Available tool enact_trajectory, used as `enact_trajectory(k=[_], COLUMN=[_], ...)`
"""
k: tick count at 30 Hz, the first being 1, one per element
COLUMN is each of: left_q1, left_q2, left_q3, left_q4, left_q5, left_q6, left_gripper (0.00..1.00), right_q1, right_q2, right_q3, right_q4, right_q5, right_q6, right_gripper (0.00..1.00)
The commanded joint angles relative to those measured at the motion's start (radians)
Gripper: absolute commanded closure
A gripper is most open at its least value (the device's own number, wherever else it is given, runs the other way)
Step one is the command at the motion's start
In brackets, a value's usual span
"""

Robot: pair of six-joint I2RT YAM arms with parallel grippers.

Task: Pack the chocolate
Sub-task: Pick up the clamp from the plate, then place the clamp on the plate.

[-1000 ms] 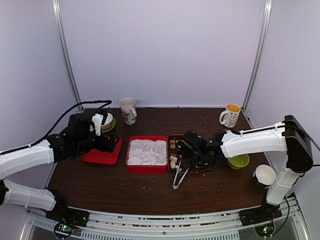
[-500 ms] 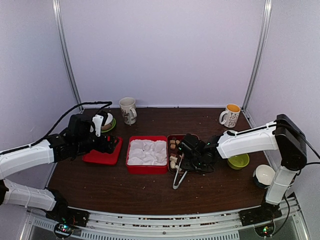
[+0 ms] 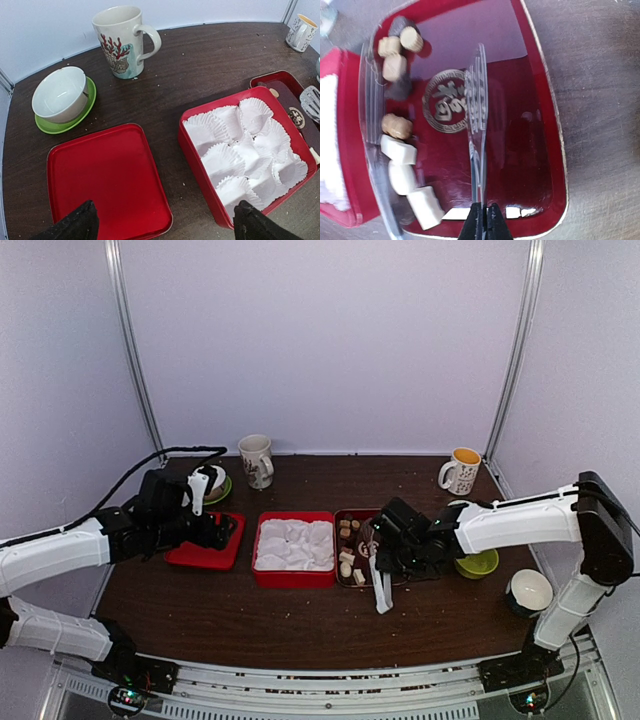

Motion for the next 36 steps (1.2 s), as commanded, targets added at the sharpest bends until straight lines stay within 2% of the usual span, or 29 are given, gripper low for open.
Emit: enact_trajectory(k=[1,6,14,20,36], left_q1=[-0.003,-0.004,-0.003,-0.003,-0.003], left_q2=[0.006,0.006,0.013,0.008,-0.017], left_q3=[0.040,0.051,0.061,0.060,0.051], left_q4=[0.005,-0.011,-0.012,-0.016,-0.033], left_q5=[-0.009,-0.009,0.013,0.013,-0.002], left_q6=[0.012,0.016,0.027,0.010,-0.046], left_gripper=[0.04,0.04,0.04,0.04,0.04], right_q1=[-0.016,-0.026,-0.041,-0.051,-0.071], right_q2=[-0.077,-0.122,-0.133,-0.130,-0.004], right_q3=[-0.011,-0.008,0.012,-0.031,-0.013], right_q4=[0.005,-0.050,-0.117,-0.062,-0.064], right_q5=[0.048,0.103,0.151,0.111,0.046], right_q6=[-0.004,-0.066,-0.404,-0.567,-0.602], right_gripper=[1.00,1.00,1.00,1.00,0.95])
